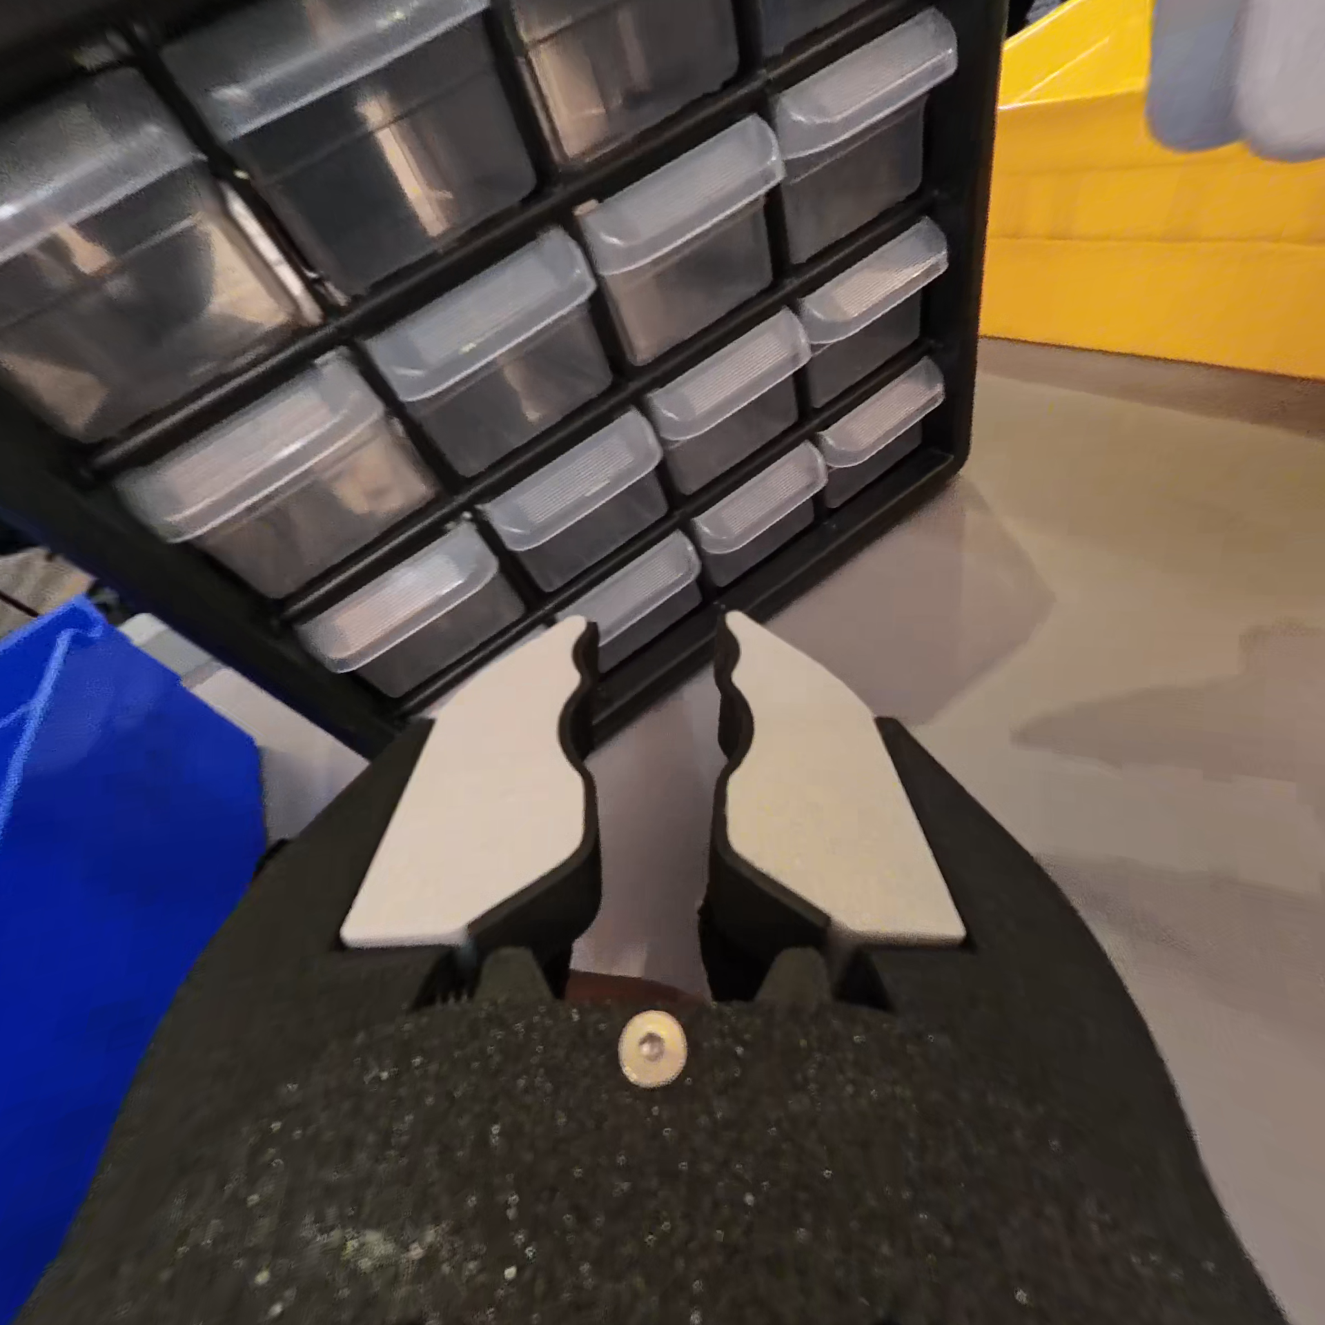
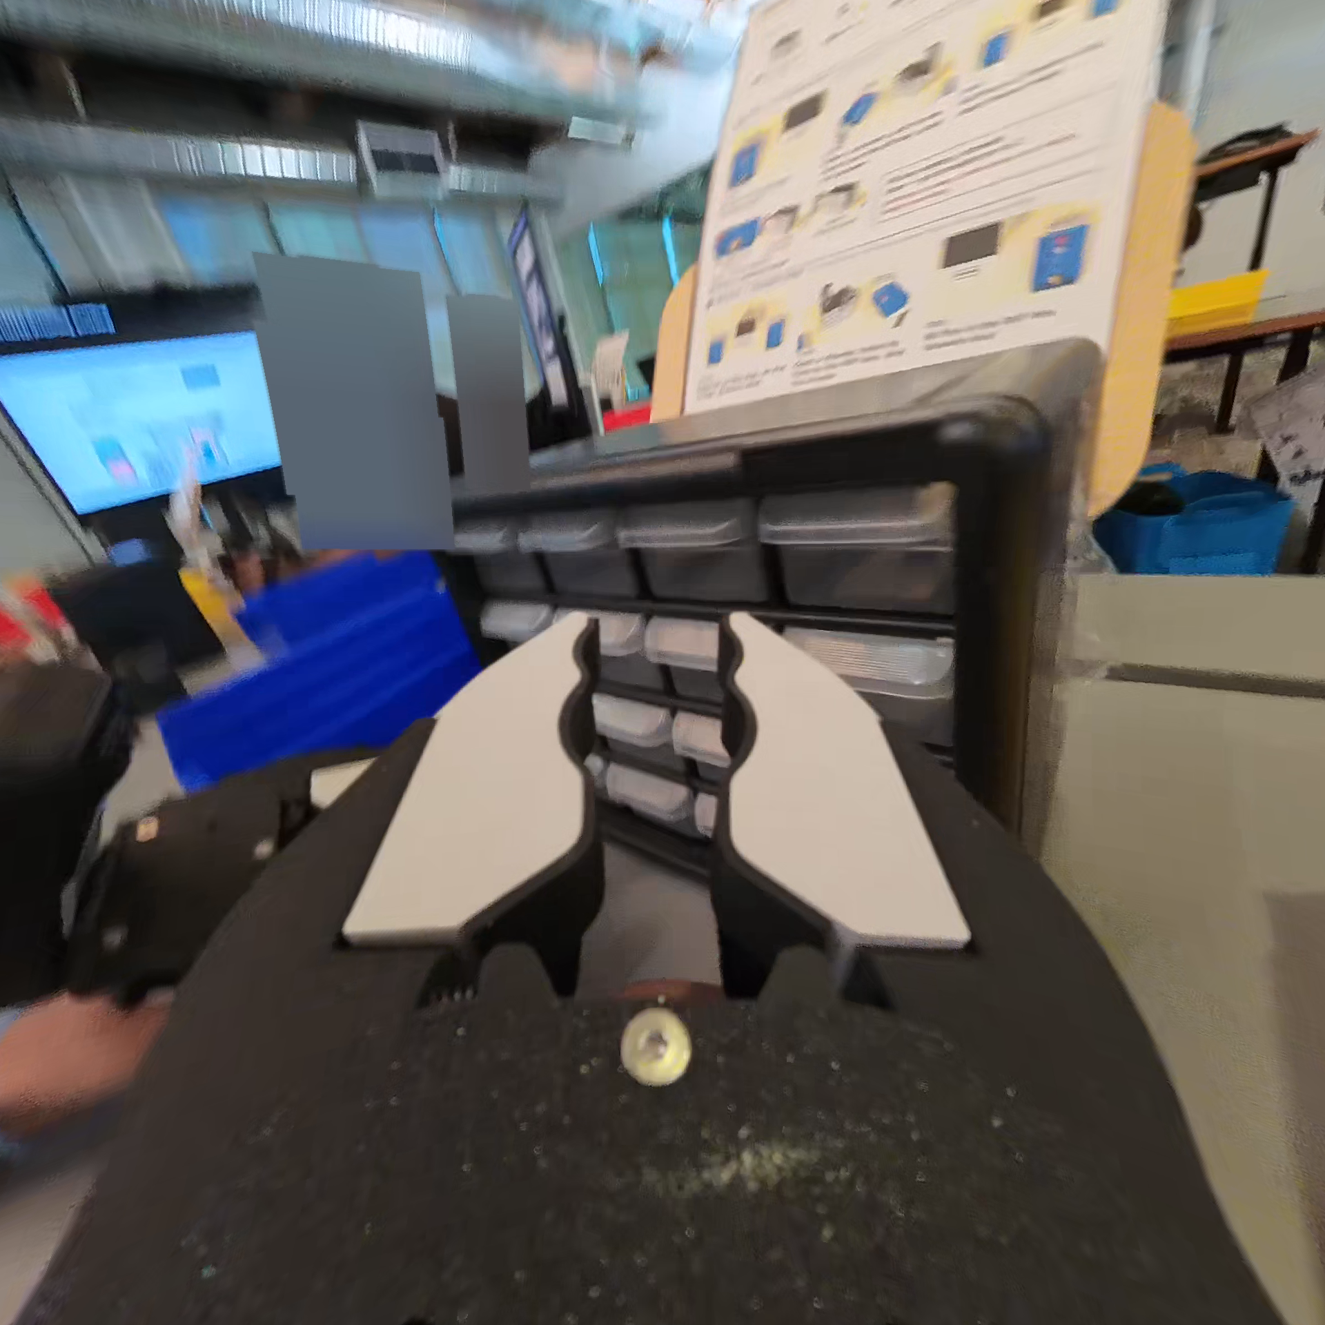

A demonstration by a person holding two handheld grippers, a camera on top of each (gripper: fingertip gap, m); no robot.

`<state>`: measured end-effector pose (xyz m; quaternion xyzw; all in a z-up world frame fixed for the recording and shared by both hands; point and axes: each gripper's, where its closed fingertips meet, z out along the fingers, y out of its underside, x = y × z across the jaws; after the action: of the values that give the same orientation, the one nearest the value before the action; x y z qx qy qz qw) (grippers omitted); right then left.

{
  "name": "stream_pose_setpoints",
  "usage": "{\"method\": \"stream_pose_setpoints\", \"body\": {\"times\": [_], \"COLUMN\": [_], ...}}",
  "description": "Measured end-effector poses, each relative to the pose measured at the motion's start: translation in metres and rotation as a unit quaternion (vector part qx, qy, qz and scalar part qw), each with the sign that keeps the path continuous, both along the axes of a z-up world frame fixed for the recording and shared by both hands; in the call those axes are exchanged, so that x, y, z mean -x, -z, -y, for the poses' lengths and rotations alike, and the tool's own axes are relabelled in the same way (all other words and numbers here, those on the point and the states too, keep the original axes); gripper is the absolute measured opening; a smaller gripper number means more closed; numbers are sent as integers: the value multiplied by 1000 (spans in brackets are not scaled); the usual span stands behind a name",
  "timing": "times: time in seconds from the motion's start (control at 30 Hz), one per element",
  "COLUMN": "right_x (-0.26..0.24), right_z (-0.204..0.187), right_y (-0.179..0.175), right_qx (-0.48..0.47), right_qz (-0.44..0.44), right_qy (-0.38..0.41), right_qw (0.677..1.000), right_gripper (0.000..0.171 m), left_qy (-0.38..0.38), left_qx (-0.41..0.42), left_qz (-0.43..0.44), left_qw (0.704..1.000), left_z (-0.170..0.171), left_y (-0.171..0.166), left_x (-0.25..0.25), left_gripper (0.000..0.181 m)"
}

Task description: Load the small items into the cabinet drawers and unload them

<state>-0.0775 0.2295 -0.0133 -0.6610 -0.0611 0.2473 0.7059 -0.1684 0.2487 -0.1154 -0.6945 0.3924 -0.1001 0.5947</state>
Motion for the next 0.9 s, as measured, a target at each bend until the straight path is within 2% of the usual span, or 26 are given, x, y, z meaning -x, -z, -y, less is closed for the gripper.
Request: {"method": "stream_pose_setpoints", "body": {"times": [0.1,0.27,0.33,0.43,0.6,0.9], "right_x": [-14,-30,-36,-37,-37,-32], "right_z": [-10,-23,-28,-29,-32,-8], "right_y": [-9,-21,-20,-20,-18,-29], "right_qx": [-39,-76,-71,-77,-82,-97], "right_qz": [-145,-265,-288,-335,-392,-404], "right_qy": [-4,-9,-8,-29,-65,-109], "right_qw": [989,961,955,939,914,903], "right_gripper": [43,47,41,47,47,50], "left_qy": [-14,-12,-12,-12,-13,-13], "left_qx": [-2,56,66,63,53,52], "left_qz": [8,46,46,37,22,17], "left_qw": [1000,997,997,997,998,998], "left_z": [-8,-14,-15,-15,-14,-15], "left_y": [-5,-4,-2,1,5,6], "left_x": [12,16,16,16,14,15], "left_gripper": [30,30,30,30,30,30]}}
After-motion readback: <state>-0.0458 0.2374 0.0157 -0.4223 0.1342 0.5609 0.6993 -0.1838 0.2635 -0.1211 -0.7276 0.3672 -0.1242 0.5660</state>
